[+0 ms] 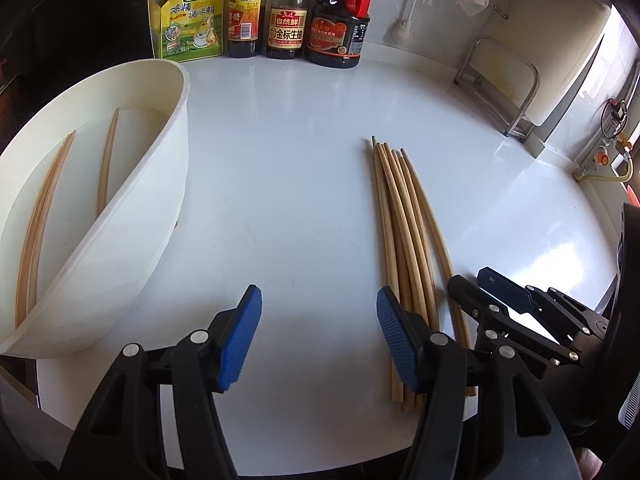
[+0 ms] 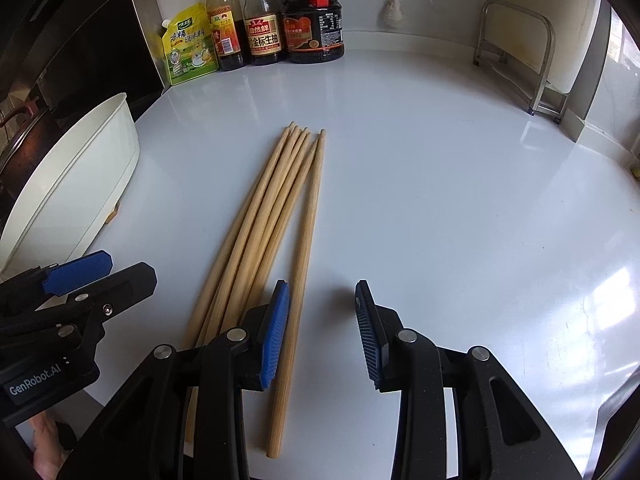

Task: Organize utensils
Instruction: 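Nudge single wooden chopsticks apart from the bundle with both open tools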

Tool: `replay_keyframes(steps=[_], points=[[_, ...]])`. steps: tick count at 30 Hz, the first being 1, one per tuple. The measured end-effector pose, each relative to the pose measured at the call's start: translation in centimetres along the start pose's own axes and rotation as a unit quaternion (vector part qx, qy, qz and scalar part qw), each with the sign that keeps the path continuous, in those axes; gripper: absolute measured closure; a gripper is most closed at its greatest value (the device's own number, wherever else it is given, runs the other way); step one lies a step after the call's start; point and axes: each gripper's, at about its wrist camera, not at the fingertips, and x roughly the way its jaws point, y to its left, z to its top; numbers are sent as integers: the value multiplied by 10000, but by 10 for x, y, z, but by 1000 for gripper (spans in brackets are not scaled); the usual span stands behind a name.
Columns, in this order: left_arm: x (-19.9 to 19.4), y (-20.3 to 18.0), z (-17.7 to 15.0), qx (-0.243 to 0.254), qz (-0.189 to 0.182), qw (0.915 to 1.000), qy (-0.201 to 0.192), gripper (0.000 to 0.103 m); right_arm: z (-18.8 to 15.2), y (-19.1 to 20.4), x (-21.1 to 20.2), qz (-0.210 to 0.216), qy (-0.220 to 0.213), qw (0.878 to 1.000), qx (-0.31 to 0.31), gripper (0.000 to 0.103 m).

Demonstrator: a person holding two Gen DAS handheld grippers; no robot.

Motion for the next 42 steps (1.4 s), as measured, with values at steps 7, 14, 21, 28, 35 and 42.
replay_keyframes(steps=[7, 14, 21, 28, 35, 42], points=[[11, -9, 0, 89, -26, 9999, 69, 41, -2, -15, -1, -124, -27, 9999, 55, 70], [22, -17, 3, 194, 29, 9998, 77, 41, -3, -30, -2, -143, -66, 9997, 163, 70], [29, -22, 5, 286, 85, 9995, 102, 41, -1, -34, -5, -118, -131, 9997, 140, 70], [31, -26, 7, 408, 223, 9989, 72, 40, 0, -37, -4, -85, -161, 9997, 139, 70], [33, -27, 7, 430, 370, 9984, 83, 38, 0, -36, -4, -65, -157, 9998, 103, 69], [35, -26, 8, 444, 564, 9974, 87, 38, 0, -34, -5, -39, -185, 9998, 22, 68]])
